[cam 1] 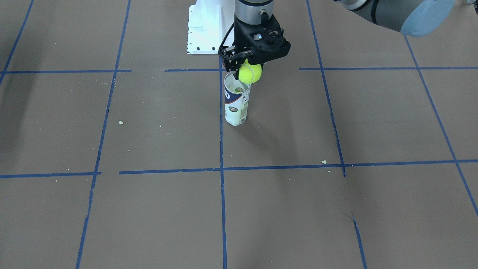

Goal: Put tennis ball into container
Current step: 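Lift the ball with the left gripper and carry it over the clear cup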

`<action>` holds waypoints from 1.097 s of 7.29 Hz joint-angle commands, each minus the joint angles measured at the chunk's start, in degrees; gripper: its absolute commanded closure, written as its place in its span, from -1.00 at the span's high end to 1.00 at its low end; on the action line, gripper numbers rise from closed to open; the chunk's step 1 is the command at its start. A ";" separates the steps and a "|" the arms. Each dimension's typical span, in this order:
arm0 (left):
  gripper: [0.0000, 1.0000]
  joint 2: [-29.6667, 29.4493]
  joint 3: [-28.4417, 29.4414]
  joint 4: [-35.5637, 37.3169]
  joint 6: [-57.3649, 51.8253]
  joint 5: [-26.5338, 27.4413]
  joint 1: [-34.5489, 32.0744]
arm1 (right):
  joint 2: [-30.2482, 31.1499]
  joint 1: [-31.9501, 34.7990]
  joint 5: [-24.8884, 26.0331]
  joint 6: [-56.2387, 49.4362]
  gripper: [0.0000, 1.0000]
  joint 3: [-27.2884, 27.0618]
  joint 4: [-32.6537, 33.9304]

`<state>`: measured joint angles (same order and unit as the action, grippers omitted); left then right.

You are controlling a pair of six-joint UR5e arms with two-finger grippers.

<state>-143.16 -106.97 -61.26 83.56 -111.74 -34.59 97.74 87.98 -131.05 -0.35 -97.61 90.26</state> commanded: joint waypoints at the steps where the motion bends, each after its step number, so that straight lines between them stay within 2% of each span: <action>1: -0.22 -0.10 1.49 -1.57 0.11 0.03 0.40 | -0.01 0.00 0.00 0.00 1.00 -0.04 0.00; 2: -0.08 -0.10 1.68 -1.84 0.11 0.03 0.40 | 0.08 0.00 0.00 0.00 1.00 0.05 0.00; 3: 0.31 -0.10 1.59 -1.84 0.11 0.03 0.40 | 0.00 0.00 0.00 0.00 1.00 0.05 0.00; 4: 0.88 -0.10 1.42 -1.84 0.11 0.03 0.40 | -0.01 0.00 0.00 0.00 1.00 0.05 0.00; 5: 1.00 -0.01 1.42 -1.76 0.11 0.03 0.40 | 0.08 0.00 0.00 0.00 1.00 0.05 0.00; 8: 1.00 0.17 0.98 -1.76 0.02 0.12 0.40 | 0.08 0.00 0.00 0.00 1.00 0.05 0.00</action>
<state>-143.10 -105.72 -63.02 83.63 -111.69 -34.19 97.76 87.98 -131.04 -0.35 -97.56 90.26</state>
